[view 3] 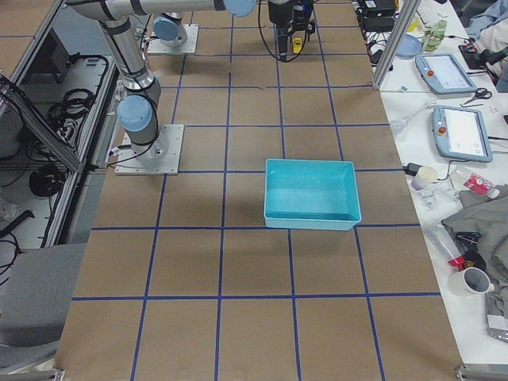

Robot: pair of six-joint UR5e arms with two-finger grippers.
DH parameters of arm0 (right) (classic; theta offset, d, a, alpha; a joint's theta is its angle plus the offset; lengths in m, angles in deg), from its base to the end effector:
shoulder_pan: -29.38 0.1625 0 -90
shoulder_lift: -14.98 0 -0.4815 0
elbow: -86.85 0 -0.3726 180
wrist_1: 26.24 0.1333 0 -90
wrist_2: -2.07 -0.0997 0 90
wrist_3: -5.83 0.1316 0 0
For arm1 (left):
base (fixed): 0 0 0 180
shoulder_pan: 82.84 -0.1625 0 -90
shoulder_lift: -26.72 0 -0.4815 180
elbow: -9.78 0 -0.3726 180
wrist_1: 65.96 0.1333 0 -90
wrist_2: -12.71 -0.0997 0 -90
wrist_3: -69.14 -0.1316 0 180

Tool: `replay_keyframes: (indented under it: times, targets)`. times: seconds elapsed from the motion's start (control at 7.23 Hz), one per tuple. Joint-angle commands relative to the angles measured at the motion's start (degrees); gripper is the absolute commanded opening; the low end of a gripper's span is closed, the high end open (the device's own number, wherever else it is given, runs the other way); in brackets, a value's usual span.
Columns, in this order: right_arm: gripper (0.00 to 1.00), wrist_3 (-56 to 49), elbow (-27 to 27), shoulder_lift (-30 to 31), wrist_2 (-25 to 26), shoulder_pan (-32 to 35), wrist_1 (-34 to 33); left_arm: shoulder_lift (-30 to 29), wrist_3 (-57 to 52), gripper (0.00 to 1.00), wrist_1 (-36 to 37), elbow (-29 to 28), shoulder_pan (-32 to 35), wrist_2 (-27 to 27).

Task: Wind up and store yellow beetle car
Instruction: 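Close the left gripper on the yellow car's body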

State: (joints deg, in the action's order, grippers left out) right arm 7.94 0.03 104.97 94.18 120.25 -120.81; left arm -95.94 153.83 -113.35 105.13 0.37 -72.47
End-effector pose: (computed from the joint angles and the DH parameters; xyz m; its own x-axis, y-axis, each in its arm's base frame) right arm 0.1359 -0.4866 0.5477 -0.9992 0.0263 0.0315 0.0218 0.9905 -0.1359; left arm -0.0649 -0.6757 0.2157 0.0257 -0.9958 0.0876 -0.9969 -0.0190 0.0760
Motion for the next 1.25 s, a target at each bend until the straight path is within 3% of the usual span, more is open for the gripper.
replay_keyframes:
  times: [0.0, 0.28, 0.42, 0.55, 0.69, 0.97, 1.11]
  targets:
    - [1.00, 0.00, 0.08, 0.00, 0.00, 0.01, 0.00, -0.30, 0.13, 1.00, -0.33, 0.01, 0.02, 0.01]
    - [1.00, 0.00, 0.08, 0.00, 0.09, -0.07, 0.00, -0.21, 0.04, 0.73, 0.19, 0.01, 0.11, 0.01]
    - [1.00, 0.00, 0.08, 0.00, 0.00, 0.01, 0.00, -0.04, 0.21, 0.36, 0.20, 0.01, 0.11, 0.01]
    - [1.00, 0.00, 0.08, 0.00, 0.00, 0.01, 0.00, -0.21, 0.21, 0.10, 0.20, 0.01, 0.11, 0.01]
    - [1.00, 0.00, 0.08, 0.00, 0.09, -0.07, 0.00, -0.04, 0.13, 0.00, 0.20, 0.10, 0.11, 0.01]
    - [1.00, 0.00, 0.08, 0.00, 0.00, -0.07, 0.00, 1.28, -0.67, 0.00, 0.28, -0.25, 0.37, 0.53]
    - [1.00, 0.00, 0.08, 0.00, 0.00, 0.01, 0.00, 1.98, 0.20, 0.00, 0.11, -0.86, 1.15, 6.02]
